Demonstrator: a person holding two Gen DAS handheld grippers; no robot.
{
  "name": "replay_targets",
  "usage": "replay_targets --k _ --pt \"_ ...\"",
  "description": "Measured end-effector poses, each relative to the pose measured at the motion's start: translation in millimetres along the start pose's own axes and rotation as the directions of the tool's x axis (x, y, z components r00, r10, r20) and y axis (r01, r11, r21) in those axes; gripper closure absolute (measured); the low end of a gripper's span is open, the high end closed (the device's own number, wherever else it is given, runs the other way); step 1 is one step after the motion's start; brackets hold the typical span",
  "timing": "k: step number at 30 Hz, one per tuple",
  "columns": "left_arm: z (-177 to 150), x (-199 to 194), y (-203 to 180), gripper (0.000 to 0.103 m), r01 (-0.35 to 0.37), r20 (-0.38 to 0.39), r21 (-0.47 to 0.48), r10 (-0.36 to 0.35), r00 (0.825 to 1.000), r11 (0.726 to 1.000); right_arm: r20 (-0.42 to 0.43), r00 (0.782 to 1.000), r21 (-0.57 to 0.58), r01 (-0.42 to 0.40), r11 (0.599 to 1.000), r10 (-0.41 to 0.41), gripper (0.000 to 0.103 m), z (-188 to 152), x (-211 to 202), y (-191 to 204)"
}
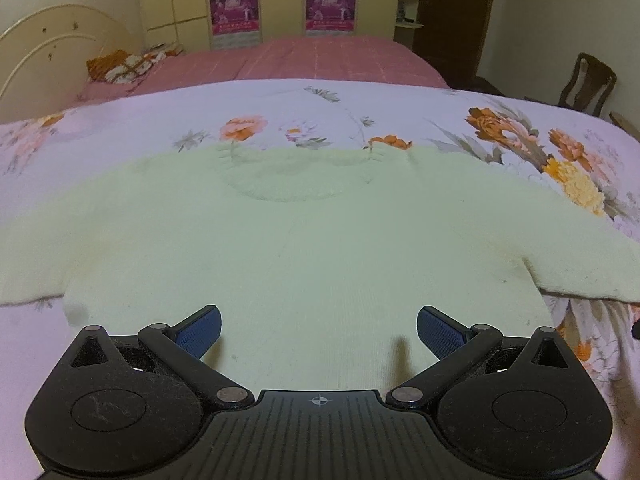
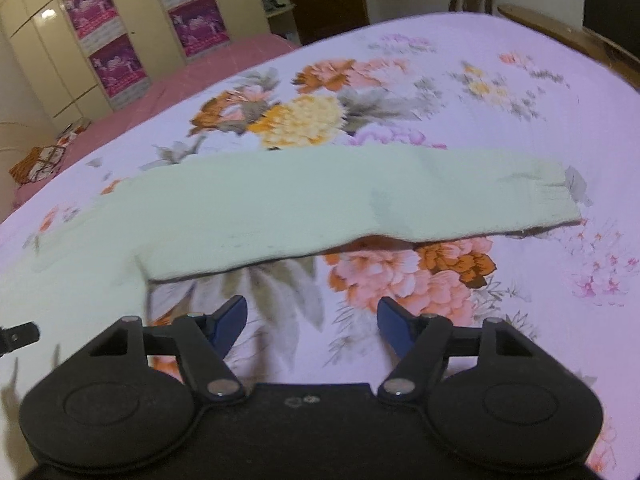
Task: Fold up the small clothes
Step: 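Move the right gripper to a sweater sleeve cuff and grasp it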
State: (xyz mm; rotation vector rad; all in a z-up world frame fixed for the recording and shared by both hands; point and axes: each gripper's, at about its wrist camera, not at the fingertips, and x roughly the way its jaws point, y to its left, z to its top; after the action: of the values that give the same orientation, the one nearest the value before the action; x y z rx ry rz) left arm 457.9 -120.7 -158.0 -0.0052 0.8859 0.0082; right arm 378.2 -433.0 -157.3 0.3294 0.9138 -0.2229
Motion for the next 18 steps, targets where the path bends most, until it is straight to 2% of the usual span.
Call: replay_targets --k 8,11,13,16,18 --pt "8.2 13.3 0.5 0.000 -0.014 -0.018 0.001 0.014 1.000 1.000 0.019 1.000 0.132 -0.016 0.991 0.013 0.032 27.8 21.5 -35.1" --pt "11.6 19.1 1.3 0.000 -0.018 -0.030 -0.011 0.017 0.999 1.000 0.054 0.998 0.158 0.022 0.987 -0.031 0.032 39.0 24.0 -46.3" --pt "13.2 23.2 1.3 0.000 -0.014 -0.037 -0.016 0.014 0.999 1.000 0.078 0.995 0.166 0.045 0.985 -0.059 0.036 44.6 26.1 -53.6" --pt "14.9 28.5 6.2 0.000 0.007 -0.040 -0.056 -0.009 0.999 0.998 0.102 0.991 0.165 0.073 0.984 -0.091 0.051 50.3 31.2 -60.3" --pt "15.5 30.2 9.7 0.000 0.009 -0.023 -0.077 -0.011 1.000 0.997 0.128 0.984 0.154 0.101 0.983 -0.121 0.073 52.1 31.9 -62.5"
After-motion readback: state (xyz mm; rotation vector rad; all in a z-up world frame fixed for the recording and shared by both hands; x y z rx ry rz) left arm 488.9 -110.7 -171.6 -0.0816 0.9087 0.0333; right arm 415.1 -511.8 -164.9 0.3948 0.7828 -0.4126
